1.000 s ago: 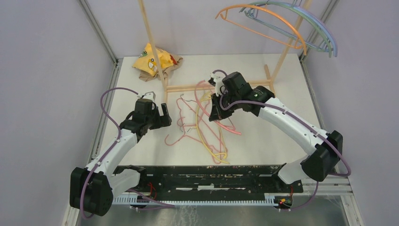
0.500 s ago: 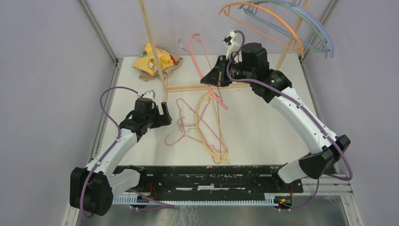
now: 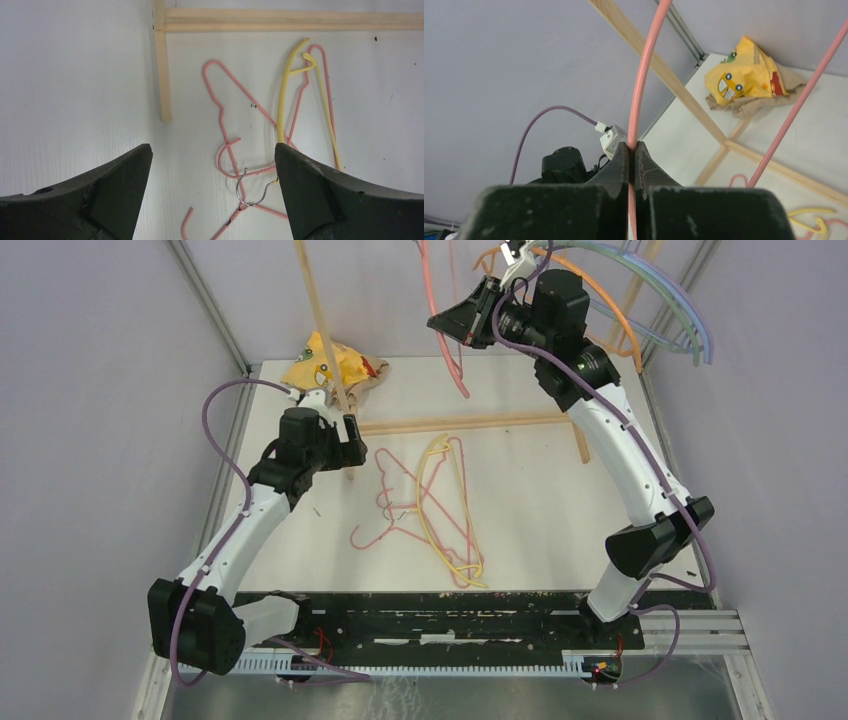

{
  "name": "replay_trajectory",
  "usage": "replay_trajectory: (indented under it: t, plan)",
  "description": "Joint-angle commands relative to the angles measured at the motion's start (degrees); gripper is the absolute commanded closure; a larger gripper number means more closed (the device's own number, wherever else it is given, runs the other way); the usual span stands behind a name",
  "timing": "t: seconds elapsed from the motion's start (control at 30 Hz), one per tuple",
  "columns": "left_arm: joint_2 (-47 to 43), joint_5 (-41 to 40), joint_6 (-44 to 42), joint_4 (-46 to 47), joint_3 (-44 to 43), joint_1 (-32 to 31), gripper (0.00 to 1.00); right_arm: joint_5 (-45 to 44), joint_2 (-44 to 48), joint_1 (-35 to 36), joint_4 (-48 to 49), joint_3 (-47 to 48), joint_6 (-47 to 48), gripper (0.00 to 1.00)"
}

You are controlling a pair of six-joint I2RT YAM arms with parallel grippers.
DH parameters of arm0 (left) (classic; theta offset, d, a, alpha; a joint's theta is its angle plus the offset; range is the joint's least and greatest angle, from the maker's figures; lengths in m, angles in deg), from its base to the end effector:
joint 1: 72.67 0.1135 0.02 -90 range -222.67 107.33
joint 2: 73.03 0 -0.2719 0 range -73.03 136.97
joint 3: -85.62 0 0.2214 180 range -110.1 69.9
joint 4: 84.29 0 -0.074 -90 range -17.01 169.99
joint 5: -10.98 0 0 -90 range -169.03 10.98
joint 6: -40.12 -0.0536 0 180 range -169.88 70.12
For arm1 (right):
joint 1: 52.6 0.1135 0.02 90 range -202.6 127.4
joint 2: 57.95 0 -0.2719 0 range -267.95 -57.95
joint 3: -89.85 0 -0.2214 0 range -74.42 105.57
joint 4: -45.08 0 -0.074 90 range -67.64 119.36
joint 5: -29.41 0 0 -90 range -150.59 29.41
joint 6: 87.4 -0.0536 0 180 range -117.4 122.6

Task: Organize the hangers

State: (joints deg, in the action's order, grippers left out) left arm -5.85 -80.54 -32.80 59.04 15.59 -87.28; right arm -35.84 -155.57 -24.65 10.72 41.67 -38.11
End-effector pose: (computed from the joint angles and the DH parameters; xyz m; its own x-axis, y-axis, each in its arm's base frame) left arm 0.2342 -0.0596 0.3041 -0.5826 -0.1515 -0.7985 0.0625 0.9712 -0.2299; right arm 0.3091 0.1894 0.5071 -0.5207 0.3943 -0.7573 -0.6014 0.4602 0.6531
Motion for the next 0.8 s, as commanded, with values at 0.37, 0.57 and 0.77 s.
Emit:
replay_trajectory:
  t: [0.37, 0.57, 0.77]
  plan:
    - [-0.24, -0.99, -2.59, 0.68, 0.23, -0.15, 0.01, -2.42, -2.45, -4.85, 7.25, 5.51, -1.28, 0.99]
    - [-0.61, -0.51, -2.96, 0.45, 0.13, -0.15, 0.01, -6.52, 0.1, -5.73, 7.8, 0.83, -0.28, 0.99]
    - [-0.02, 1.45, -3.96, -0.44, -0.43, -0.16, 0.01, -11.19, 5.27, -6.63, 6.98, -4.8, 2.6, 0.99]
